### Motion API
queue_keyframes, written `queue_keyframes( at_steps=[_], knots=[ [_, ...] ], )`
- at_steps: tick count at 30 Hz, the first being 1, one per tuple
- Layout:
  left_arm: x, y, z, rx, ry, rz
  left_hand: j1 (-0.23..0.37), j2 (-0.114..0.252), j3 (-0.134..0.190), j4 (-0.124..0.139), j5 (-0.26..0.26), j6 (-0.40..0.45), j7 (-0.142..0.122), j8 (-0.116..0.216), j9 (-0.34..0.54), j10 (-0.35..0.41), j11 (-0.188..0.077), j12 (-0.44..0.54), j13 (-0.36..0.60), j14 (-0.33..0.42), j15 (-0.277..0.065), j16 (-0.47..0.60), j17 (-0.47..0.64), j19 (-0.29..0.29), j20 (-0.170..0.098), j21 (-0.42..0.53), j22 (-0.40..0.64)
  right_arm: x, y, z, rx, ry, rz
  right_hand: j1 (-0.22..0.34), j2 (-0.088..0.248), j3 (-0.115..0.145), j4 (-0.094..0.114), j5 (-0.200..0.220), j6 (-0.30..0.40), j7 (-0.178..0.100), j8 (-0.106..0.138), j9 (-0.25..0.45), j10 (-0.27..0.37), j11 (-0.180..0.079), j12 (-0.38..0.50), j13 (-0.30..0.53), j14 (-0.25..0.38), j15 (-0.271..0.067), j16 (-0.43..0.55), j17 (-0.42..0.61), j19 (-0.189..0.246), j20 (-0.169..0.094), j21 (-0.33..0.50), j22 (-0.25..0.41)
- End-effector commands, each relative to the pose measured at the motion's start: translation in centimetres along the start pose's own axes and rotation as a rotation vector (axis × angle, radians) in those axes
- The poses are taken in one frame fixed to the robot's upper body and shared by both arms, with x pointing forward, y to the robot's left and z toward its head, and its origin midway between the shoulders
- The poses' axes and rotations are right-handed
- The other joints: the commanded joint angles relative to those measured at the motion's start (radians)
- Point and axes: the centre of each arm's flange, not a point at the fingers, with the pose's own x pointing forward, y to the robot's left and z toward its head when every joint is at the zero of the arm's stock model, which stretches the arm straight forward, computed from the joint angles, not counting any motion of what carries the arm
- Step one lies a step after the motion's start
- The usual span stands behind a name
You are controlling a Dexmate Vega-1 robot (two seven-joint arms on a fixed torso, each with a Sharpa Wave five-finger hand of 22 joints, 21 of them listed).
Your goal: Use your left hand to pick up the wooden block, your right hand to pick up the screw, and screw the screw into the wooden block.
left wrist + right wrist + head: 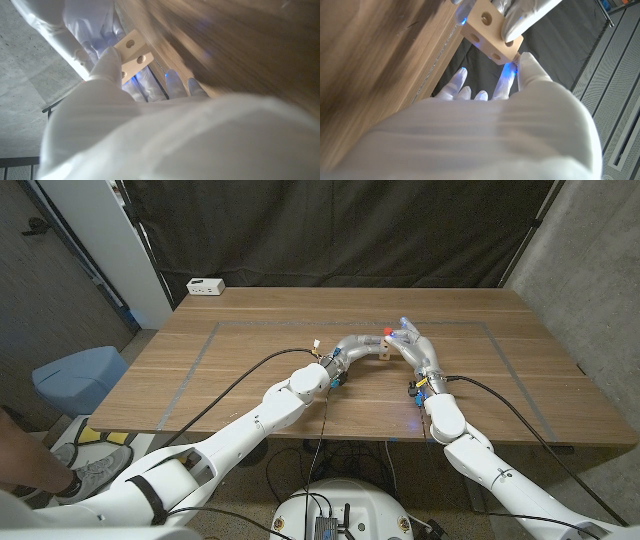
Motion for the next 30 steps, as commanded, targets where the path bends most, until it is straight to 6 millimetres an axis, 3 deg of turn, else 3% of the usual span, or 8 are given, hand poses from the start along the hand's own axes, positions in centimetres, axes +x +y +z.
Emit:
queue_keyframes(
  at_steps=[1, 30],
  knots=[
    [-0.06, -0.04, 0.01, 0.002, 0.002, 0.000, 0.003, 0.010, 0.001, 0.006, 0.003, 0.041, 0.028, 0.007, 0.002, 0.008, 0.003, 0.004, 0.035, 0.009, -0.052, -0.002, 0.000, 0.003, 0.001, 0.002, 0.003, 0.04, 0.00, -0.09, 0.003, 0.004, 0.003, 0.002, 0.010, -0.005, 0.001, 0.009, 0.007, -0.002, 0.000, 0.000, -0.004, -0.001, 0.005, 0.003, -0.003, -0.051, 0.002, 0.002, -0.005, -0.004, 0.008, 0.004],
    [0.25, 0.01, -0.15, 0.002, 0.009, -0.006, 0.003, 0.010, 0.000, 0.006, 0.003, 0.042, 0.028, 0.007, 0.002, 0.009, 0.003, 0.004, 0.036, 0.009, -0.051, -0.002, 0.000, 0.002, 0.000, 0.001, 0.003, -0.03, -0.33, -0.26, 0.002, 0.009, 0.002, 0.002, 0.011, -0.007, 0.001, 0.009, 0.008, -0.002, 0.003, 0.004, -0.005, 0.006, 0.005, 0.003, -0.002, -0.048, 0.002, 0.002, -0.004, -0.001, 0.008, 0.004]
  ],
)
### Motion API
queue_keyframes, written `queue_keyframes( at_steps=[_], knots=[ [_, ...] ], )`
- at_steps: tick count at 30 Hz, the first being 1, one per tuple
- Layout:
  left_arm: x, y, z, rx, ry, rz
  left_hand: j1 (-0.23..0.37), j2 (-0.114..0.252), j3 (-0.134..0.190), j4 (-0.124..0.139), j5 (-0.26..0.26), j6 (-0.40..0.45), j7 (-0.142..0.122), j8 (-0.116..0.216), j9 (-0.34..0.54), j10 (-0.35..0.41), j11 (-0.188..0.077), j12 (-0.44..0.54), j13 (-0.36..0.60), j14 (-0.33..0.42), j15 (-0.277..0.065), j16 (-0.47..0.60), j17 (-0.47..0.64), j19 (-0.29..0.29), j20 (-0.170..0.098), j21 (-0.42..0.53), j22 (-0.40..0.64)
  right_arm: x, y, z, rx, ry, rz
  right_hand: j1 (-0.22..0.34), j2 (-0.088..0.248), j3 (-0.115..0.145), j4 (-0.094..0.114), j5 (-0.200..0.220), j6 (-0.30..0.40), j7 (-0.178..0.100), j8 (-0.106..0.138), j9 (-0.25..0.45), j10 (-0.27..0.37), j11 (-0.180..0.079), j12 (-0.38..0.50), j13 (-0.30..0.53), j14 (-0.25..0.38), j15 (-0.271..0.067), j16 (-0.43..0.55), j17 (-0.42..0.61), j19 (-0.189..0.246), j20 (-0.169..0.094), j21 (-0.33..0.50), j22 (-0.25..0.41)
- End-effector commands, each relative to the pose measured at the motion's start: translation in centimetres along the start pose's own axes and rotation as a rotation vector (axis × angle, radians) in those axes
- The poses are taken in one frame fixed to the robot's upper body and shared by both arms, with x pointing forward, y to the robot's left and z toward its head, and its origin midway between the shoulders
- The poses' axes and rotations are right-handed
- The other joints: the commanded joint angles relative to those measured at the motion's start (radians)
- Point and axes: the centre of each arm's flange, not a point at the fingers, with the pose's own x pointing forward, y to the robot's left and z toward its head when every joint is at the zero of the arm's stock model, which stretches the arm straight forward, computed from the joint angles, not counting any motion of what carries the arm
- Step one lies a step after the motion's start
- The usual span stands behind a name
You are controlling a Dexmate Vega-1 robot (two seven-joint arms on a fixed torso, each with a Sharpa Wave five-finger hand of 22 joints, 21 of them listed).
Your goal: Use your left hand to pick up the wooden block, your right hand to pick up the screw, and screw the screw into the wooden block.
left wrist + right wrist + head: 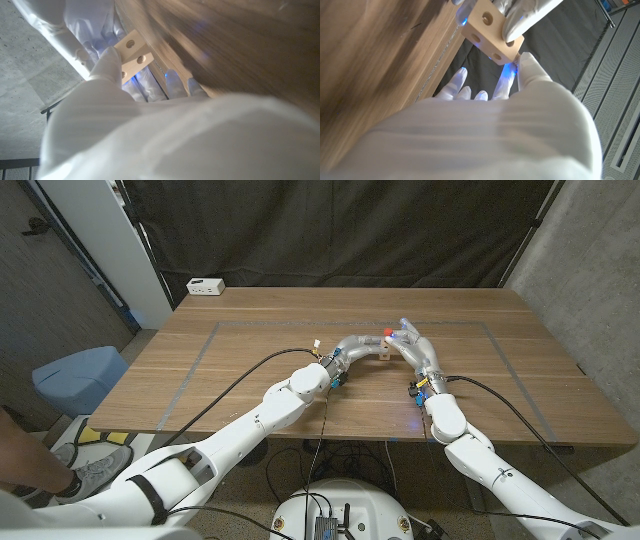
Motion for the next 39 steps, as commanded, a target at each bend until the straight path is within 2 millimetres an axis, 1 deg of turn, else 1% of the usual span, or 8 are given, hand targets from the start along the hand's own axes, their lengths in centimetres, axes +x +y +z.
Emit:
queue_keyframes(
  at_steps=[1, 3, 39],
  knots=[
    [0.13, 0.04, -0.04, -0.001, 0.002, -0.002, 0.003, 0.010, 0.000, 0.006, 0.003, 0.041, 0.028, 0.007, 0.002, 0.011, 0.001, 0.005, 0.036, 0.010, -0.051, -0.002, 0.000, 0.002, 0.000, 0.001, 0.003, -0.06, -0.18, -0.02, 0.000, 0.001, -0.003, 0.002, 0.011, -0.007, 0.001, 0.009, 0.008, -0.002, 0.003, 0.004, -0.004, 0.003, 0.005, 0.003, -0.003, -0.048, 0.002, 0.002, -0.004, -0.001, 0.003, 0.004],
    [0.14, 0.06, -0.05, 0.000, 0.002, -0.002, 0.002, 0.011, 0.000, 0.007, 0.003, 0.041, 0.028, 0.007, 0.002, 0.011, 0.001, 0.004, 0.036, 0.009, -0.051, -0.002, 0.001, 0.002, 0.000, 0.001, 0.003, -0.06, -0.18, -0.03, 0.001, 0.004, -0.004, 0.002, 0.011, -0.007, 0.001, 0.009, 0.008, -0.002, 0.003, 0.003, -0.006, 0.000, 0.005, 0.003, -0.003, -0.048, 0.002, 0.002, -0.004, -0.001, 0.003, 0.004],
    [0.08, 0.03, 0.20, 0.007, -0.004, -0.005, 0.004, 0.011, 0.000, 0.006, 0.004, 0.042, 0.028, 0.007, 0.002, 0.012, 0.001, 0.004, 0.038, 0.010, -0.051, -0.002, 0.000, 0.003, 0.001, 0.001, 0.003, -0.08, -0.08, -0.13, -0.001, 0.010, 0.004, 0.003, 0.011, -0.007, 0.000, 0.009, 0.005, -0.001, 0.002, 0.002, -0.005, 0.006, 0.006, 0.003, -0.001, -0.048, 0.003, 0.003, -0.003, 0.000, 0.004, 0.004]
  ],
)
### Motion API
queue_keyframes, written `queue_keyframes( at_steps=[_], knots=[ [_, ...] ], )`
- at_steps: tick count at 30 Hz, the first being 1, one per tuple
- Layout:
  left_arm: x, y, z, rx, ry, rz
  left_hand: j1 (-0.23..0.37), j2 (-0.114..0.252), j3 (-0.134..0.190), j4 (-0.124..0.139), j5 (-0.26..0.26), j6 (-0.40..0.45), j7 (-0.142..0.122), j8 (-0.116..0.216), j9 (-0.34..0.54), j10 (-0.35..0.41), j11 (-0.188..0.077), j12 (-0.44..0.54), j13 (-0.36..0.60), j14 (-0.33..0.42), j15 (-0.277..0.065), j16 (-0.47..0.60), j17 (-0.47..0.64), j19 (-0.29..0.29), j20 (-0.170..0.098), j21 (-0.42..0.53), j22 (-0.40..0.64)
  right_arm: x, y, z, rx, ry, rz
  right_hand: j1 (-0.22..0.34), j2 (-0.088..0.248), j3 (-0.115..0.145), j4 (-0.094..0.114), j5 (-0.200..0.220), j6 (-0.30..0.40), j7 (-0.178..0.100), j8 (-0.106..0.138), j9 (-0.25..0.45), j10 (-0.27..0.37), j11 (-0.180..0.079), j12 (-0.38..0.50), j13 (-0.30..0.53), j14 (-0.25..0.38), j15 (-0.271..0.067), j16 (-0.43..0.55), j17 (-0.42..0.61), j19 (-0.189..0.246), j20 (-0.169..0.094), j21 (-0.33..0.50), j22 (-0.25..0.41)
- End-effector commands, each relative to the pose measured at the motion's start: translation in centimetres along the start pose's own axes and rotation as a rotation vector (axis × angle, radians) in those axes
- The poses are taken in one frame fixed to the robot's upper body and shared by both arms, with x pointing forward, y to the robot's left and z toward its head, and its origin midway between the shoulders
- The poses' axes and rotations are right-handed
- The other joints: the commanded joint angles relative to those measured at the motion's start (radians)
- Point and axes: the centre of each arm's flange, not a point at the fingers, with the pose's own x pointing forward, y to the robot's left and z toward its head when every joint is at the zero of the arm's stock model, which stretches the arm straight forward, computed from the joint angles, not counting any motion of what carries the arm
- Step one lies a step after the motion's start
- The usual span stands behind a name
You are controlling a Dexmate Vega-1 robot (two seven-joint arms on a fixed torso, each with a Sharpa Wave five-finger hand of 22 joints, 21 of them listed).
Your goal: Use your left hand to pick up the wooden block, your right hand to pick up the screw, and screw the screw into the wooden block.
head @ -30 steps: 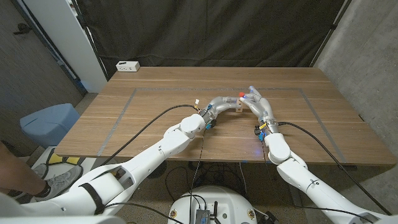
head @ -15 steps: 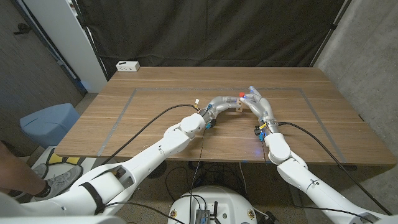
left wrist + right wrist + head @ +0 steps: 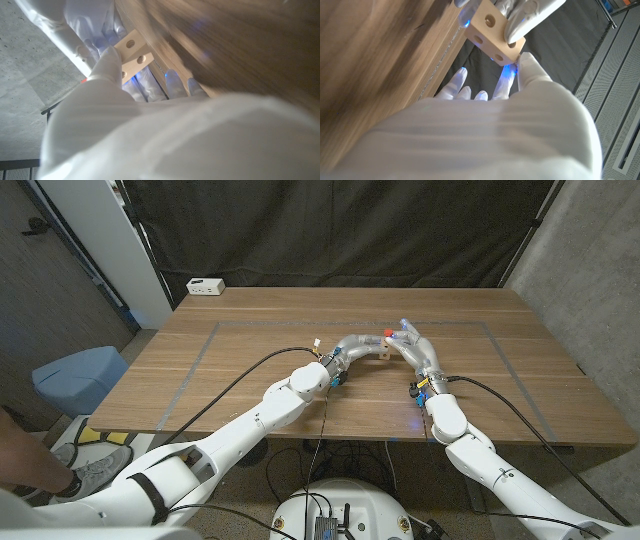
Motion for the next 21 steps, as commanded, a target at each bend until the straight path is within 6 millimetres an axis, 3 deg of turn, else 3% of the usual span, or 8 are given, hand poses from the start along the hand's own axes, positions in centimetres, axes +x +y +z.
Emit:
queue_keyframes(
  at_steps=[1, 21],
  knots=[
    [-0.09, -0.12, 0.08, 0.002, -0.001, -0.002, 0.002, 0.008, 0.002, 0.008, 0.004, 0.042, 0.028, 0.007, 0.003, 0.008, 0.001, 0.005, 0.038, 0.010, -0.051, -0.002, 0.000, 0.003, 0.002, 0.001, 0.003, -0.02, 0.03, 0.01, -0.001, -0.001, 0.007, 0.002, 0.012, -0.003, -0.003, 0.009, 0.006, -0.001, 0.002, 0.002, -0.002, 0.002, 0.006, 0.003, -0.001, -0.048, 0.003, 0.003, -0.003, 0.000, 0.004, 0.004],
    [-0.06, -0.09, 0.04, -0.001, -0.001, -0.002, 0.001, 0.011, 0.002, 0.009, 0.004, 0.041, 0.029, 0.007, 0.003, 0.008, 0.001, 0.004, 0.039, 0.010, -0.050, -0.002, 0.000, 0.002, 0.001, 0.001, 0.003, -0.10, 0.04, -0.04, -0.004, 0.003, 0.008, 0.002, 0.012, -0.003, -0.003, 0.009, 0.003, -0.001, 0.000, 0.001, -0.003, 0.000, 0.005, 0.003, 0.000, -0.047, 0.004, 0.004, -0.002, 0.001, 0.004, 0.004]
  ],
)
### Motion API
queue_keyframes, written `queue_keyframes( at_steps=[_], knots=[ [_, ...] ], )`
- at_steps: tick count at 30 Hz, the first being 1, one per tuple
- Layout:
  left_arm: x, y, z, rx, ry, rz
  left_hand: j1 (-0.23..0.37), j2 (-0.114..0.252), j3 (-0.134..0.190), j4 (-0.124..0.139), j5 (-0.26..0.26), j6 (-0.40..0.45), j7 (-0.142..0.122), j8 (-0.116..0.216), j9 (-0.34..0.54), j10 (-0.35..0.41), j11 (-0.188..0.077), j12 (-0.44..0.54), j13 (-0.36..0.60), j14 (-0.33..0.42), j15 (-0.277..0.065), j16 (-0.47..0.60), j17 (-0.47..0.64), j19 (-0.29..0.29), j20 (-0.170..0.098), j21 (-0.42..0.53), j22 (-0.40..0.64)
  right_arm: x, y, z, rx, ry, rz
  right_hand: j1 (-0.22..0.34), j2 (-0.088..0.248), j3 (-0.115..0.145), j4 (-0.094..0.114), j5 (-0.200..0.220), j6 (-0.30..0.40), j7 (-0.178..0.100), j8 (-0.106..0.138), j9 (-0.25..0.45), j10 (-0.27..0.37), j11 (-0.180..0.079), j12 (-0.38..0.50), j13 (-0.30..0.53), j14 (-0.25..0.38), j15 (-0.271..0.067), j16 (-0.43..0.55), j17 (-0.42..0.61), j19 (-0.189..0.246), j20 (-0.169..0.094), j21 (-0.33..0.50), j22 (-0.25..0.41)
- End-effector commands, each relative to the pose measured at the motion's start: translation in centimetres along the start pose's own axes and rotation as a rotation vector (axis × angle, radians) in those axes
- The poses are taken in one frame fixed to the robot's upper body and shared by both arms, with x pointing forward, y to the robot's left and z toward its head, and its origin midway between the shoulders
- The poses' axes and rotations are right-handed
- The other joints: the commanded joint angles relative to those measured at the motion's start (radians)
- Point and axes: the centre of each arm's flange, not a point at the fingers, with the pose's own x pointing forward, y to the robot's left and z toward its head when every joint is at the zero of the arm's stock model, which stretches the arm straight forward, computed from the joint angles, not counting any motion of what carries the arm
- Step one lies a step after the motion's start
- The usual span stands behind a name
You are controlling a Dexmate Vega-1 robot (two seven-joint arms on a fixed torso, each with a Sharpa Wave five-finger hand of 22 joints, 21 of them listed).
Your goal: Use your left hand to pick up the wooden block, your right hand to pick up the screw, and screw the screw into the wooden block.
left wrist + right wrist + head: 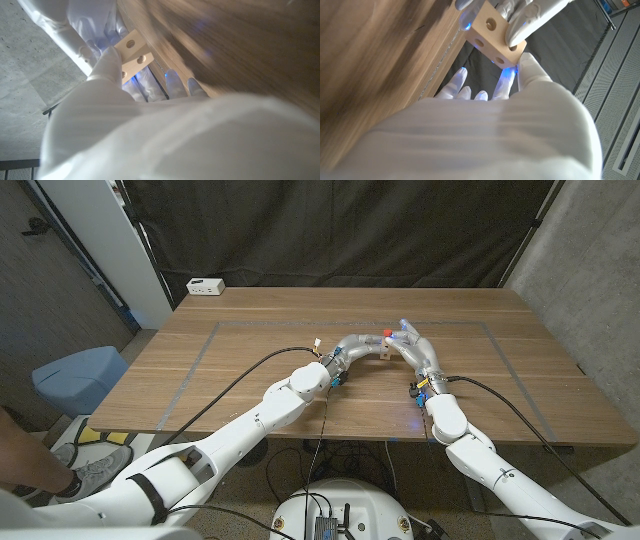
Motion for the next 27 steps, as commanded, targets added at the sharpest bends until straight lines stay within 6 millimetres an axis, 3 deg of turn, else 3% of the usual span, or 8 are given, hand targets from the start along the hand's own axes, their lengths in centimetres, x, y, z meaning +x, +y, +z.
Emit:
queue_keyframes(
  at_steps=[1, 27],
  knots=[
    [0.02, 0.06, -0.10, -0.002, 0.003, 0.000, 0.001, 0.011, 0.000, 0.007, 0.004, 0.040, 0.030, 0.007, 0.002, 0.008, 0.001, 0.006, 0.039, 0.010, -0.050, -0.002, 0.001, 0.002, 0.002, 0.001, 0.003, -0.06, 0.02, -0.05, -0.002, 0.002, 0.002, -0.004, 0.007, -0.003, -0.003, 0.008, 0.003, 0.000, 0.000, 0.001, -0.004, 0.002, 0.005, 0.003, 0.000, -0.047, 0.004, 0.002, -0.002, 0.001, 0.004, 0.004],
    [0.36, 0.40, -0.22, -0.004, 0.007, -0.002, 0.001, 0.011, 0.000, 0.006, 0.005, 0.037, 0.032, 0.005, 0.002, 0.007, 0.001, 0.005, 0.040, 0.012, -0.049, -0.002, 0.000, 0.002, 0.001, 0.001, 0.003, -0.04, 0.06, -0.44, 0.008, 0.020, 0.026, -0.020, -0.022, -0.011, -0.004, 0.004, -0.054, -0.017, -0.019, 0.006, -0.050, 0.020, -0.005, 0.004, -0.028, -0.033, -0.005, 0.006, -0.023, 0.020, -0.002, 0.004]
  ],
)
